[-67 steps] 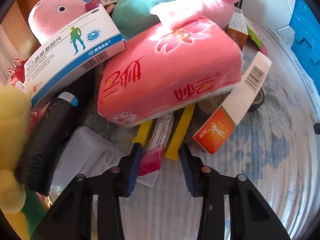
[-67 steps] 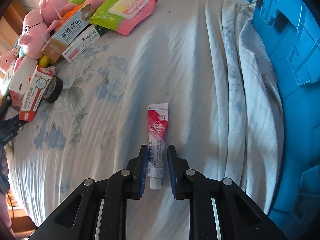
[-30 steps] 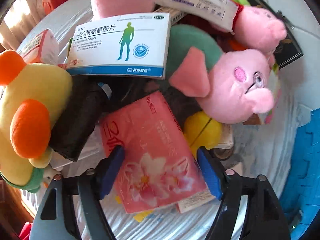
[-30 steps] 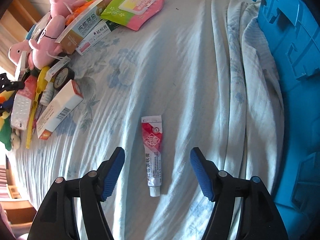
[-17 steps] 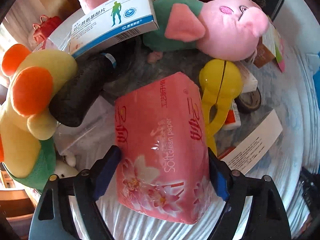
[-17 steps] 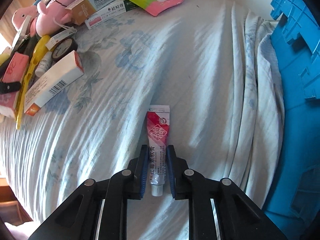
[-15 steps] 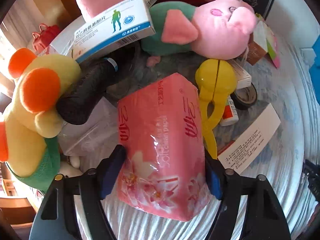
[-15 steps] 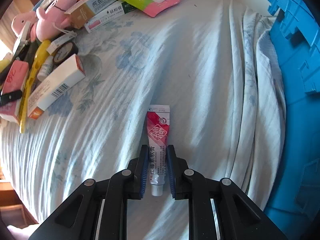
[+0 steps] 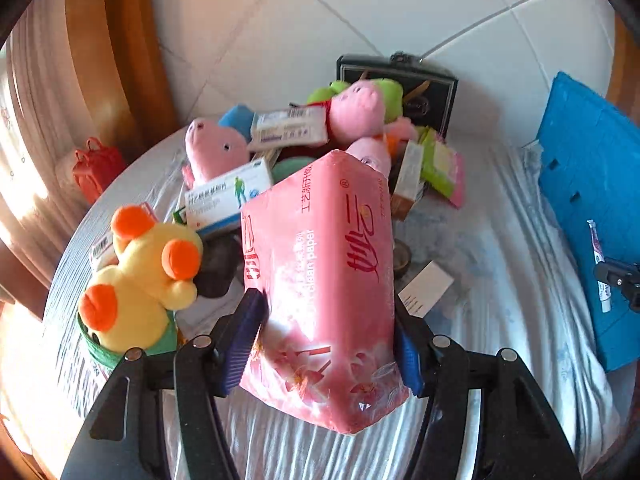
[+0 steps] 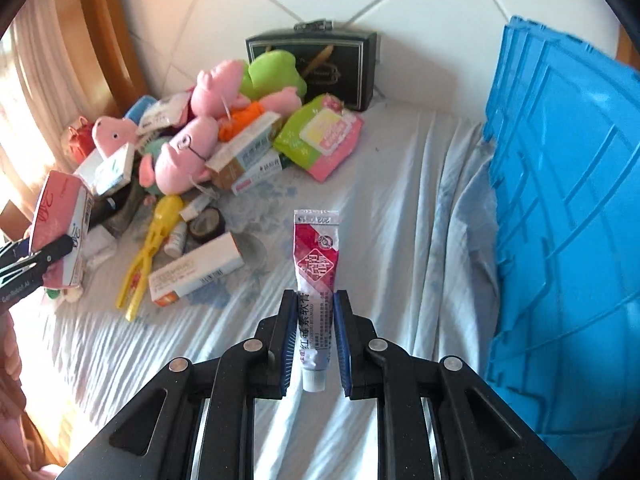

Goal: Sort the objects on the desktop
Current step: 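Carry the pink tissue pack and tube in both grippers over the crate, then open both grippers to drop the tissue pack and tube into the crate, then move both open grippers back to the pile on the bed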

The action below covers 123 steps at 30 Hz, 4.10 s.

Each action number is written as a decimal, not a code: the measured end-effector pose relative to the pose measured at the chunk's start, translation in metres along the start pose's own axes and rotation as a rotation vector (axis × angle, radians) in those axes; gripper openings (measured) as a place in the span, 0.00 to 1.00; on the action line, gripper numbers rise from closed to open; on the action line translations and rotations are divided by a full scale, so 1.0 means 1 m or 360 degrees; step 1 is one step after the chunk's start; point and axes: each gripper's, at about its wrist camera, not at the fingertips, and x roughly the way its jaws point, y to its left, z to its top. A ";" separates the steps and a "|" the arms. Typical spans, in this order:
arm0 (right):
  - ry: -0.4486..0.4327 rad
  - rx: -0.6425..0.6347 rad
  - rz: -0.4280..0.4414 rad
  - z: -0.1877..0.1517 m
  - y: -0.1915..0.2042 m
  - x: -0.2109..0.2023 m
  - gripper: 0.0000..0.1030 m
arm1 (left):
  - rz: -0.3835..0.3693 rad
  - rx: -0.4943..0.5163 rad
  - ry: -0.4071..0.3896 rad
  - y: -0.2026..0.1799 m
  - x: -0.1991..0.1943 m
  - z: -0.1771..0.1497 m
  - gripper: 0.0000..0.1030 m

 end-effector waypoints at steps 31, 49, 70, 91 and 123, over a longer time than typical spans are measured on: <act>-0.0652 0.0266 -0.0674 -0.015 -0.246 -0.259 0.17 | -0.0774 0.0556 -0.0613 -0.395 -0.213 0.100 0.58; -0.0407 0.0358 -0.0696 -0.035 -0.334 -0.219 0.17 | -0.0686 0.0753 -0.0157 -0.505 -0.155 0.065 0.61; 0.0012 0.0313 -0.0744 -0.023 -0.336 -0.178 0.73 | -0.0658 0.0780 0.0307 -0.513 -0.117 0.068 0.64; -0.0003 0.0370 -0.0776 -0.025 -0.338 -0.181 0.90 | -0.0758 0.0617 -0.0003 -0.469 -0.165 0.070 0.64; -0.0784 0.0082 0.0082 0.082 -0.008 -0.190 1.00 | 0.0175 -0.0528 -0.0123 0.069 -0.105 0.000 0.70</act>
